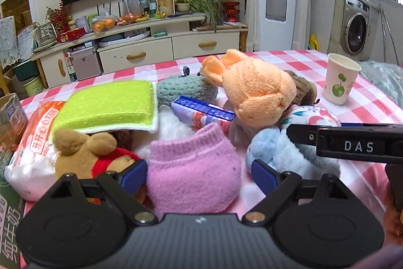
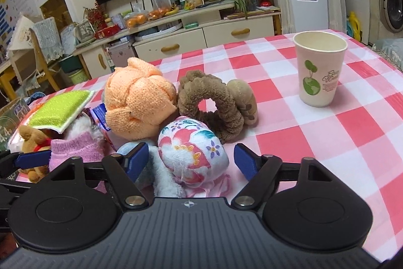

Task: Organize soft objects
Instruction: 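Grasp the floral ball with the right gripper while the left gripper grasps the pink sock, then carry the floral ball and pink sock toward the cardboard box with both grippers, then open both grippers to drop the ball and sock into the box, then return both tools to the toy pile on the table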

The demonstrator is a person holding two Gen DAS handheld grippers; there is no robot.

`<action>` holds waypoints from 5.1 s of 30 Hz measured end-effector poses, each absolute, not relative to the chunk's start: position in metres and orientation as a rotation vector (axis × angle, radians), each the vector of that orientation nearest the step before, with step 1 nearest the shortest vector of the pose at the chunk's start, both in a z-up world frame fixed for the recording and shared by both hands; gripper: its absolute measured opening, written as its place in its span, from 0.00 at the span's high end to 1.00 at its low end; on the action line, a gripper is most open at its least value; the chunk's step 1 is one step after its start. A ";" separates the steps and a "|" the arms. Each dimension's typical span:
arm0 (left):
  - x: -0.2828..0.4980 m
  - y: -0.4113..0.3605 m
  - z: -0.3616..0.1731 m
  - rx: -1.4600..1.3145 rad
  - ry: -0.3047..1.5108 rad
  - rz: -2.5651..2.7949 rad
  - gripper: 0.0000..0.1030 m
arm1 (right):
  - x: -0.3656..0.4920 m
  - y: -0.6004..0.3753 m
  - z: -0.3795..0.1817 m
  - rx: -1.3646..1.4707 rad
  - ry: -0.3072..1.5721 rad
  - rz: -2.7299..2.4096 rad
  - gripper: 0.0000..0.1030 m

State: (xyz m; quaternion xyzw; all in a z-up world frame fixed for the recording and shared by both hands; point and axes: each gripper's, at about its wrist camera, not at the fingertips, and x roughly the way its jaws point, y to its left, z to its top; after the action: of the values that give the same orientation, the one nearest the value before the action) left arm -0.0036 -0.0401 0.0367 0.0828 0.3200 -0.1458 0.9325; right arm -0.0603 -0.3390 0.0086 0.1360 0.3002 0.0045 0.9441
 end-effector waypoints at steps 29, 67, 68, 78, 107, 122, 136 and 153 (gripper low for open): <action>-0.019 -0.001 0.053 0.044 0.699 -0.340 0.50 | -0.049 -0.323 0.019 0.473 0.596 -0.011 0.38; -0.051 0.090 0.113 -0.114 0.557 -0.354 0.49 | -0.053 -0.281 0.050 0.611 0.527 0.167 0.39; -0.052 0.094 0.114 -0.120 0.554 -0.347 0.49 | -0.049 -0.277 0.051 0.613 0.527 0.179 0.38; -0.053 0.144 0.125 -0.190 0.520 -0.241 0.49 | -0.022 -0.240 0.060 0.614 0.543 0.335 0.38; -0.052 0.282 0.115 -0.360 0.522 0.220 0.19 | -0.012 -0.174 0.065 0.559 0.641 0.626 0.02; -0.052 0.252 0.121 -0.319 0.480 0.157 0.01 | -0.041 -0.212 0.072 0.398 0.521 0.405 0.00; -0.047 0.221 0.120 -0.315 0.476 0.105 0.01 | -0.065 -0.246 0.072 0.300 0.476 0.321 0.00; -0.042 0.172 0.119 -0.224 0.478 0.013 0.01 | -0.081 -0.262 0.074 0.289 0.453 0.252 0.00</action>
State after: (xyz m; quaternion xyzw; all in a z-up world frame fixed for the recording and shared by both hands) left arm -0.0420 0.1718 0.1191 -0.1109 0.2365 0.0063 0.9653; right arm -0.0808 -0.2615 0.0742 0.1425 0.2234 0.1244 0.9562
